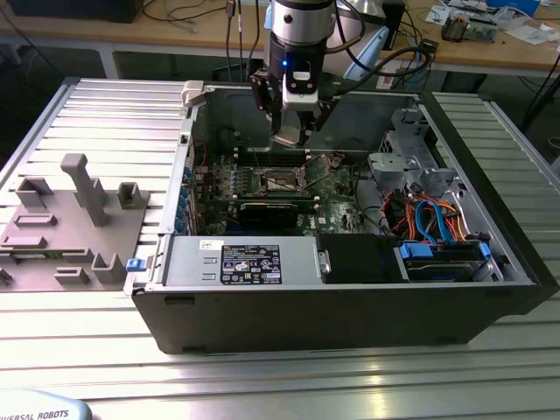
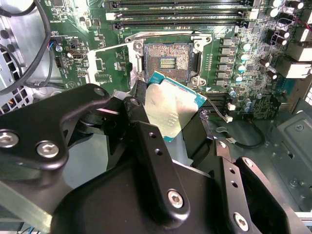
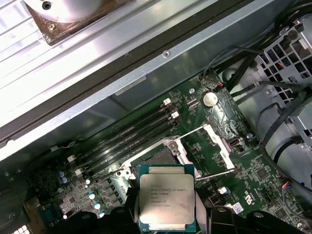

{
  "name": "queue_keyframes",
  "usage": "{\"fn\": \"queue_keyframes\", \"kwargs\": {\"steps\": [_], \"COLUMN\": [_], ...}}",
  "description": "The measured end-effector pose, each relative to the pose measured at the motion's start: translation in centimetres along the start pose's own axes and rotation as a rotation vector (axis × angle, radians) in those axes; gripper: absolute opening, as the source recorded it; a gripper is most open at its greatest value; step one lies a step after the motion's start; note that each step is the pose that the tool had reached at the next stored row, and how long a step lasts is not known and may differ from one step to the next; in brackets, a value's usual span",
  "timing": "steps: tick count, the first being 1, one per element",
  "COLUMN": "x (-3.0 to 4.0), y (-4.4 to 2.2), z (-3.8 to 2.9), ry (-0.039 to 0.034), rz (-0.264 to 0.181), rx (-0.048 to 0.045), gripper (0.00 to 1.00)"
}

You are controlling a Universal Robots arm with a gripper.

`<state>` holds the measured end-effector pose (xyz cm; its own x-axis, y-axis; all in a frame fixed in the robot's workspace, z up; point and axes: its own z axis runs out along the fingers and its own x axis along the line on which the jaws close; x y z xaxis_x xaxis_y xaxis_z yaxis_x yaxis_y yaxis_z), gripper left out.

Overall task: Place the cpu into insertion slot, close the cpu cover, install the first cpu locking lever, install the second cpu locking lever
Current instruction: 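Place the cpu into insertion slot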

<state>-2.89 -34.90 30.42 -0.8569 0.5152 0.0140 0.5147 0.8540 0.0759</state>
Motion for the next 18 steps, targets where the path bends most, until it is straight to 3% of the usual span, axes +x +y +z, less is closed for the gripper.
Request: {"fn": "queue_keyframes", "kwargs": {"steps": [18], "x": [0.0], "y": [0.0], "z": [0.01], "ry": [-0.0008], "rz": [0.01], "rx": [-0.0002], "gripper": [0.54]}}
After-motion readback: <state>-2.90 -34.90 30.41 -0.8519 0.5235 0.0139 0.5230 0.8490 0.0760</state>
